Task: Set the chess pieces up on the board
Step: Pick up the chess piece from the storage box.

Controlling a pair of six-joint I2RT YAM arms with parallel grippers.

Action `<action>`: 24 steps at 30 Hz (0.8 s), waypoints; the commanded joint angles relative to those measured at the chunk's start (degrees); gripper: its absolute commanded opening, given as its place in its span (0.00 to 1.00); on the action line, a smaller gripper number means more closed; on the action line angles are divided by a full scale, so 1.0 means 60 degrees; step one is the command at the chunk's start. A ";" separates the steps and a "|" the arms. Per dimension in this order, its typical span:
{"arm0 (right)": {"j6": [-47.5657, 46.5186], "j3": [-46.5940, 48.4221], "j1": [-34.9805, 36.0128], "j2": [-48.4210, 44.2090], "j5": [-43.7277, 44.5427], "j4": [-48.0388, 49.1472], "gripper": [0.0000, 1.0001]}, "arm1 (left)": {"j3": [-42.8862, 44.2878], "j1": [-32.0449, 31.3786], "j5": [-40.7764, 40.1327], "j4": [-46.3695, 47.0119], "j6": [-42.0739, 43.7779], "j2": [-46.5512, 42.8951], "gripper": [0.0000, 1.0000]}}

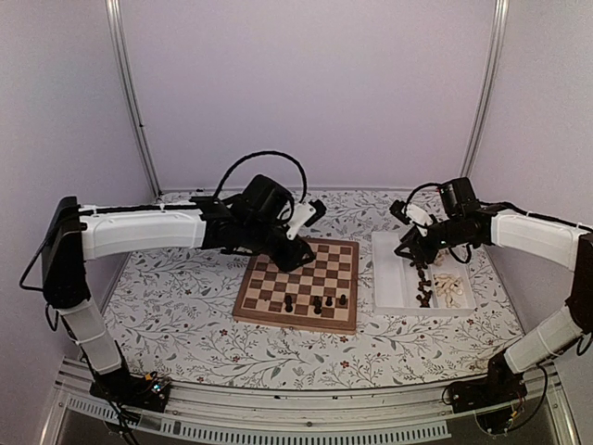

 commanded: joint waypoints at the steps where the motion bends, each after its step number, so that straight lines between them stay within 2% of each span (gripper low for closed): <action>1: -0.0004 0.0135 -0.0068 0.0740 0.2261 -0.1075 0.39 | -0.0922 0.0482 -0.0774 0.1664 -0.0437 -0.1401 0.41; 5: 0.0298 0.0615 -0.0154 0.1500 0.3038 -0.1355 0.33 | -0.1326 0.0889 -0.0209 0.2144 -0.0667 -0.1878 0.42; 16: 0.1135 0.3230 -0.0818 0.3907 0.3510 -0.2028 0.27 | -0.1271 0.0912 -0.0051 0.1921 -0.0579 -0.1955 0.42; 24: 0.1248 0.3686 -0.1145 0.5050 0.3669 -0.2419 0.24 | -0.1287 0.0920 -0.0106 0.1933 -0.0538 -0.2094 0.42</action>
